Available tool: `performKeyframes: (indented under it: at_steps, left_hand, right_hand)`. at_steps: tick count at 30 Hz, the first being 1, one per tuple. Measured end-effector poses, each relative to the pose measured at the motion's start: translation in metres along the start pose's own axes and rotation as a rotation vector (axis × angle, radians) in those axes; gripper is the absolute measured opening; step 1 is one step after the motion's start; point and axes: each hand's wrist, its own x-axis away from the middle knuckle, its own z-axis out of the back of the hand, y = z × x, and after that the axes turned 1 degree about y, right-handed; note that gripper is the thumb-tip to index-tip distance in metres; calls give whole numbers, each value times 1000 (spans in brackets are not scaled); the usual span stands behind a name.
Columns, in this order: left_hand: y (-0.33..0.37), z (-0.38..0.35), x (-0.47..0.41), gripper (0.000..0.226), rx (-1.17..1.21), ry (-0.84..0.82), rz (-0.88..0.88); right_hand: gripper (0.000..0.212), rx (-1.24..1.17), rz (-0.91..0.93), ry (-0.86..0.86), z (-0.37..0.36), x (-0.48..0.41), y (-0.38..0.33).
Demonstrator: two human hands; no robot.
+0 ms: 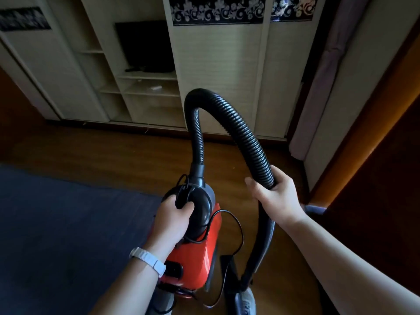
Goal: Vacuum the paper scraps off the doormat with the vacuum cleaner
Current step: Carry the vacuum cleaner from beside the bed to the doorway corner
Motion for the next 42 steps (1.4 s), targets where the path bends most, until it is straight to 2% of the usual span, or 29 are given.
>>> performKeyframes:
  at_steps: [4,8,13,18,30,36,42]
  left_hand:
    - [30,-23,-56,10,-18,12,23]
    - [60,-39,-105,12,-22,56,8]
    - [88,-52,-156,23,69,91,14]
    - [103,-72,-216,22,78,96,12]
    - [112,-110,-434,20,69,-6,17]
    - [139,-105,-543,14,77,4,-4]
    - [175,-102,-640,18,-1,59,-53]
  right_hand:
    - [41,-4,-48,-25,14,-71,21]
    - [35,7,-21,-78,27,-139,30]
    - [34,4,-6,-117,22,-201,39]
    - [18,50,-13,-128,18,-268,51]
    - [15,186,-28,-86,-39,-475,106]
    - [16,212,-4,-106,-72,-578,110]
    - [16,185,-10,-101,-90,-679,117]
